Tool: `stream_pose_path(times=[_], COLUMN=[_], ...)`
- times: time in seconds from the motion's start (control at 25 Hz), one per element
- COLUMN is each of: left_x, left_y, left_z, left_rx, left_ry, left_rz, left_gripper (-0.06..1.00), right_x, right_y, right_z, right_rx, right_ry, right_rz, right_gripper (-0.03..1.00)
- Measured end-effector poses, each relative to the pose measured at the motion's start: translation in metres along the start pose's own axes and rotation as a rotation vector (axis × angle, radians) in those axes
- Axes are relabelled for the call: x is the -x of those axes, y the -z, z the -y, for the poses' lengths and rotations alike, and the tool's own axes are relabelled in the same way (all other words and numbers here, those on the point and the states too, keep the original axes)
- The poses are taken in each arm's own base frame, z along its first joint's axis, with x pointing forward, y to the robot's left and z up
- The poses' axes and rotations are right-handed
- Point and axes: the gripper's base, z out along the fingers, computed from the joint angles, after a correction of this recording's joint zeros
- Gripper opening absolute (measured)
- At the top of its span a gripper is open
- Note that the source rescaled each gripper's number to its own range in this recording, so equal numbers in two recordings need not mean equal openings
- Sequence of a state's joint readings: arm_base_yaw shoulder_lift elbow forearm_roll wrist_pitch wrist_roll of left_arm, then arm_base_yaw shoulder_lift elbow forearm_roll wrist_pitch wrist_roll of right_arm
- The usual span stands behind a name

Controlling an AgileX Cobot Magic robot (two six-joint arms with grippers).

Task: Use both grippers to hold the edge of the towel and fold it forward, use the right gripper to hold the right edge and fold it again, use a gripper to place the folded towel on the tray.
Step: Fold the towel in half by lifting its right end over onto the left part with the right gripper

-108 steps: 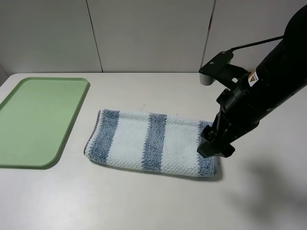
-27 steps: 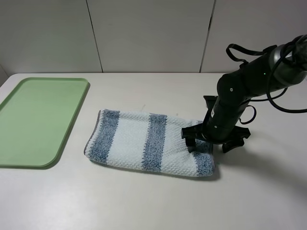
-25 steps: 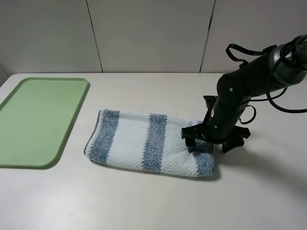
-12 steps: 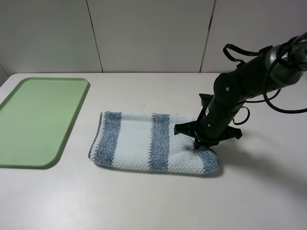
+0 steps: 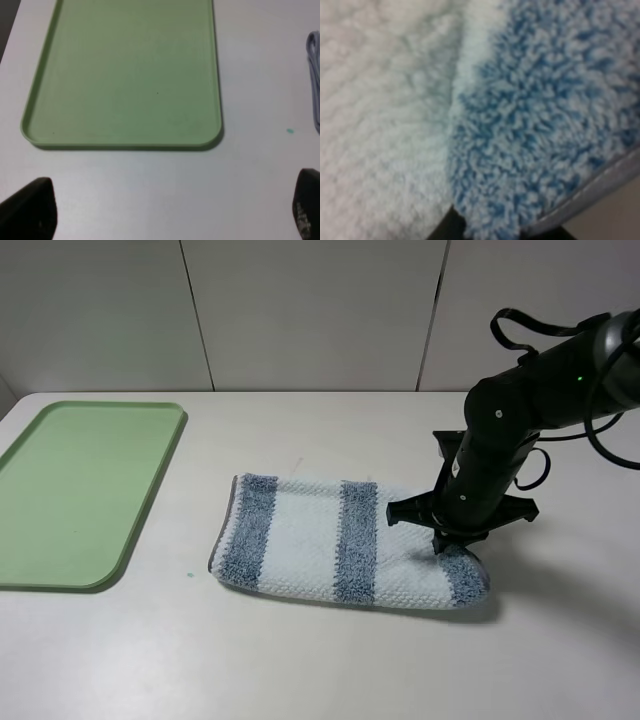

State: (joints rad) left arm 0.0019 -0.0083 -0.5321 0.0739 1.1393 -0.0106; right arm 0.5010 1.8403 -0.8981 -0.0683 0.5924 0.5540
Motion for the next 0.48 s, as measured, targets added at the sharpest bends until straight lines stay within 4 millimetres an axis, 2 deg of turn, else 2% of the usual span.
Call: stream_pose_path(times=[0.24, 0.48], left_x=[0.000, 0.000], left_y=[0.000, 0.000], left_z=[0.000, 0.000], left_rx=[0.000, 0.000], left_ry=[0.000, 0.000], left_rz=[0.000, 0.000], left_gripper=[0.93, 0.93], right_x=[0.006, 0.012], right_y=[0.031, 0.052], right_z=[0.024, 0.049], right_rx=[-0.018, -0.033], right_ry=[-0.056, -0.103], right_rz=[0.036, 0.069], right_gripper=[0.09, 0.09])
